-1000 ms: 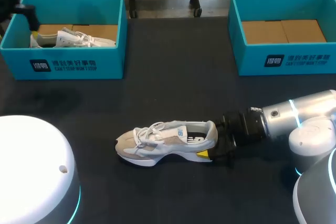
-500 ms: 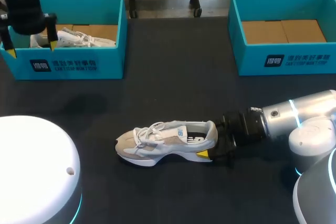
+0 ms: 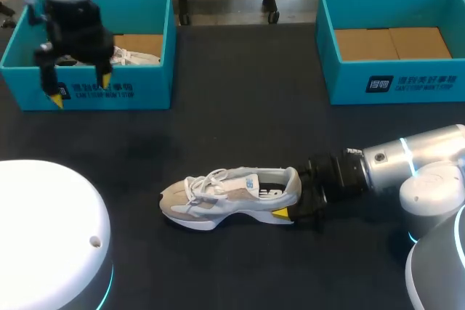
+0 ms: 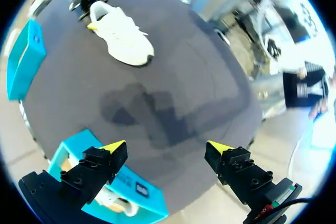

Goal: Take the shoe out of the shoebox, open the shoe tongue, remove and reinsert the insole, then place the shoe into the shoebox

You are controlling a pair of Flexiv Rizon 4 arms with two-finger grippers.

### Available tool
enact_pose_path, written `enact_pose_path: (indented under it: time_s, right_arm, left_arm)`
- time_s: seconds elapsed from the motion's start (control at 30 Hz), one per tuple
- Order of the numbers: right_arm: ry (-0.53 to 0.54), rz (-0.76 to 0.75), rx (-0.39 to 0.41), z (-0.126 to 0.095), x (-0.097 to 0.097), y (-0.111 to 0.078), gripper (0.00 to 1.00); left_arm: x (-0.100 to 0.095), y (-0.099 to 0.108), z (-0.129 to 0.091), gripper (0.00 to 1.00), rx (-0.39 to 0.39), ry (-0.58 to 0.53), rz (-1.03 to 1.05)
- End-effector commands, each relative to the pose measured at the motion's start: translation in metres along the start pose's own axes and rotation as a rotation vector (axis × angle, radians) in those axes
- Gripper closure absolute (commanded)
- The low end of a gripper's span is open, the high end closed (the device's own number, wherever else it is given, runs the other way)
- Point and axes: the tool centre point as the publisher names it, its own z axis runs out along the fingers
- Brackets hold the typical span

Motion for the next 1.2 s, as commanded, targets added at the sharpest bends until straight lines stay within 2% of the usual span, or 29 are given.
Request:
enact_pose_path:
  time_s: [0.03,0.43,0.53,0.6,0.63,0.67,0.7,0.8,0.87,1.2]
  right_arm:
    - [-0.001,0.001,0.003,0.004,0.004,-0.004,1.00]
    - [-0.001,0.001,0.003,0.004,0.004,-0.004,1.00]
    - [-0.001,0.001,0.003,0.004,0.004,-0.004,1.00]
    - [-0.001,0.001,0.003,0.004,0.004,-0.004,1.00]
    - [-0.001,0.001,0.003,0.004,0.004,-0.004,1.00]
    - [-0.001,0.001,0.003,0.004,0.004,-0.004,1.00]
    - [-0.001,0.001,0.003,0.004,0.004,-0.004,1.00]
    - [-0.001,0.001,0.003,0.004,0.004,-0.004,1.00]
    - [-0.001,0.001,0.003,0.004,0.004,-0.004,1.00]
    - [-0.001,0.001,0.003,0.004,0.004,-0.004,1.00]
  left_arm:
    - [0.000,-0.017,0.005,0.00,-0.008,0.053,-0.738]
    - [0.000,-0.017,0.005,0.00,-0.008,0.053,-0.738]
    - [0.001,-0.040,0.006,0.00,0.049,0.043,-0.965]
    - [0.002,-0.054,0.005,0.00,0.123,0.089,-1.103]
    - [-0.001,-0.062,0.005,0.00,0.131,0.111,-1.219]
    - [0.001,-0.069,0.007,0.00,0.167,0.055,-1.263]
    - [0.001,-0.076,0.008,0.00,0.185,0.047,-1.346]
    - [-0.008,-0.097,0.013,0.00,0.152,0.051,-1.599]
    - [-0.017,-0.109,0.015,0.00,0.106,-0.066,-1.799]
    - [-0.017,-0.109,0.015,0.00,0.106,-0.066,-1.799]
